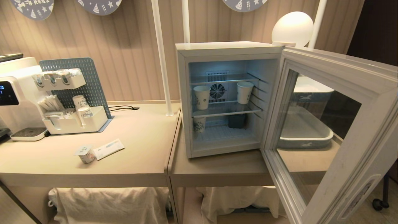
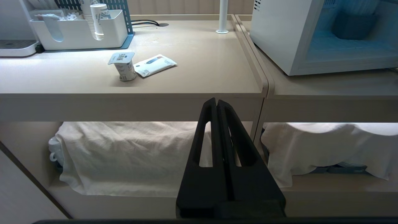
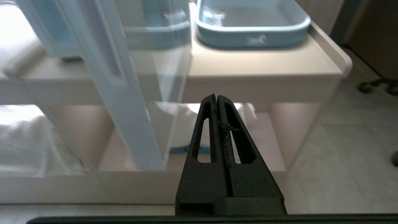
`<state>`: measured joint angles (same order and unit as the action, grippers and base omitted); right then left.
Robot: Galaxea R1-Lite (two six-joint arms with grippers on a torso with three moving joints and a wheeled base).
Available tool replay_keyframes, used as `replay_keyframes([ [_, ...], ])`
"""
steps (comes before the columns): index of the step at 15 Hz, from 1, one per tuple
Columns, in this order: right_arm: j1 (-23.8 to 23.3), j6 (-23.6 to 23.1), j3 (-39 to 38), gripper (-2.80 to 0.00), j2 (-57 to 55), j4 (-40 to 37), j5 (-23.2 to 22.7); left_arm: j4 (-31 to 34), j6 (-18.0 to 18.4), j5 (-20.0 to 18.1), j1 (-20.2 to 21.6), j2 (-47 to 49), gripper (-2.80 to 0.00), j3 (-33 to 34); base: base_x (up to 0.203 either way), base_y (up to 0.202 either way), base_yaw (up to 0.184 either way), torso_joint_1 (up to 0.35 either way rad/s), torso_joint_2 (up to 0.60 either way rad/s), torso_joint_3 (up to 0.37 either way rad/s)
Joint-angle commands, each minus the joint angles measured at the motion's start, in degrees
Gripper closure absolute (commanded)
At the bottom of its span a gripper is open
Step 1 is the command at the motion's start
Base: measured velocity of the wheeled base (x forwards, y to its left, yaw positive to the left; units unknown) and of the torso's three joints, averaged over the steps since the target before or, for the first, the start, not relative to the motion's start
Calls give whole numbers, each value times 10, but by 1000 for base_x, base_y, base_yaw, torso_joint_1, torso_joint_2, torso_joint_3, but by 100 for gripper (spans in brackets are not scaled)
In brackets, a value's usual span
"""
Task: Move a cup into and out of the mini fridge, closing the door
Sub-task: Close the freezer door
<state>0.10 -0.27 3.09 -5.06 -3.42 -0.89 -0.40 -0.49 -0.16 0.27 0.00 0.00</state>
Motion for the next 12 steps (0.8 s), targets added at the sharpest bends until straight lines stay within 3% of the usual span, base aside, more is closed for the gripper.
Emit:
replay_keyframes([
  [1, 3, 55, 56, 0, -64, 3, -7, 0, 1, 0, 0, 0, 0, 1, 0, 0, 0, 0, 0, 0],
  [3, 12, 127, 125, 0, -169, 14, -8, 0, 0, 1, 0, 0, 0, 1, 0, 0, 0, 0, 0, 0],
  [5, 17, 166, 154, 0, -266, 58, -17, 0, 0, 0, 0, 0, 0, 1, 0, 0, 0, 0, 0, 0],
  [7, 19, 220, 168, 0, -347, 118, -62, 0, 0, 1, 0, 0, 0, 1, 0, 0, 0, 0, 0, 0],
  [10, 21, 255, 174, 0, -385, 157, -251, 0, 0, 1, 0, 0, 0, 1, 0, 0, 0, 0, 0, 0],
  [12, 21, 259, 174, 0, -409, 161, -351, 0, 0, 0, 0, 0, 0, 1, 0, 0, 0, 0, 0, 0],
])
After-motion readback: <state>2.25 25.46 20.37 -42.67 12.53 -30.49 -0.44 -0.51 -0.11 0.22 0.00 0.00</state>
